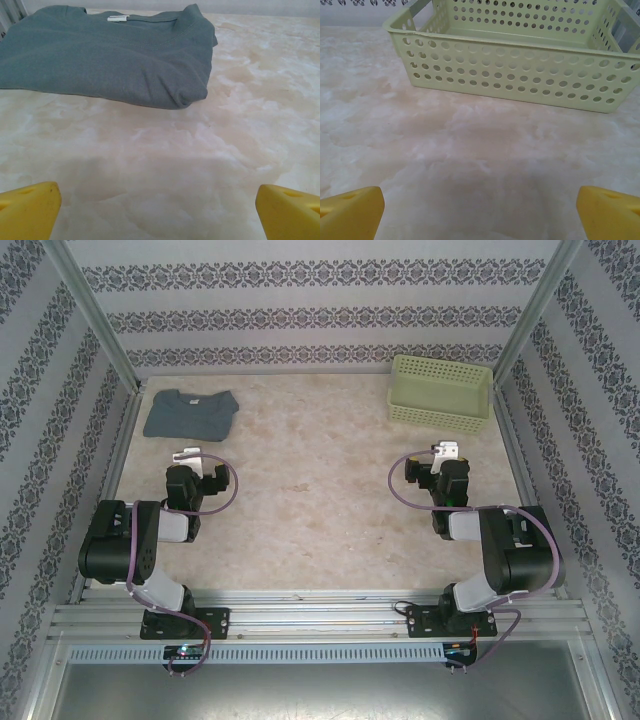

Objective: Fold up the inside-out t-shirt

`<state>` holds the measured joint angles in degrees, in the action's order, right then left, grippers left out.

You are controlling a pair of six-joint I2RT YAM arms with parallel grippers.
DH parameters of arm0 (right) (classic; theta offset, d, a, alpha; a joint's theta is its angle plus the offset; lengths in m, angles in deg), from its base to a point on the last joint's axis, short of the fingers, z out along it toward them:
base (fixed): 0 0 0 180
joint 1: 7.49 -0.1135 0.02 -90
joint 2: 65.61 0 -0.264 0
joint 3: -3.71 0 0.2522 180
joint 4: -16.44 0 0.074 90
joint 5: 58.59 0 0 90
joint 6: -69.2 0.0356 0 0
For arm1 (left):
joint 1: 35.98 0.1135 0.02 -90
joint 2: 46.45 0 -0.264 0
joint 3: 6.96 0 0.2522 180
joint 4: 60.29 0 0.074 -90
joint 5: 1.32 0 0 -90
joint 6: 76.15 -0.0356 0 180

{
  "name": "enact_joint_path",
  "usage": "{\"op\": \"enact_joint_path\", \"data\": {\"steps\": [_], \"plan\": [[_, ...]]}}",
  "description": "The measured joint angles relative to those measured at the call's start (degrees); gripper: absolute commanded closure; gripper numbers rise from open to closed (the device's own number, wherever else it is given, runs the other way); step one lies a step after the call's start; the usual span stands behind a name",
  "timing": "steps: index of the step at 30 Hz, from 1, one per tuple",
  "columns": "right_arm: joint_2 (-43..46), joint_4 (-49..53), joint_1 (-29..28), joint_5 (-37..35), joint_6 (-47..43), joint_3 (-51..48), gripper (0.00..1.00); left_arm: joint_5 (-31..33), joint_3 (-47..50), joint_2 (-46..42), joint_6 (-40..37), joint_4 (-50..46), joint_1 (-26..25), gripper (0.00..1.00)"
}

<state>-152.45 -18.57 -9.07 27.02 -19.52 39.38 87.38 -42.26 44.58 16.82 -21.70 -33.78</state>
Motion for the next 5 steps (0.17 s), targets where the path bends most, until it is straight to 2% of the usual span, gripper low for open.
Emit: {"op": "enact_joint_path", "data": {"steps": [5], "plan": [[0.0,0.02,0.0,0.0,0.0,0.0,0.02,0.0,0.0,0.0,-0.02,0.0,0.0,0.0]]}}
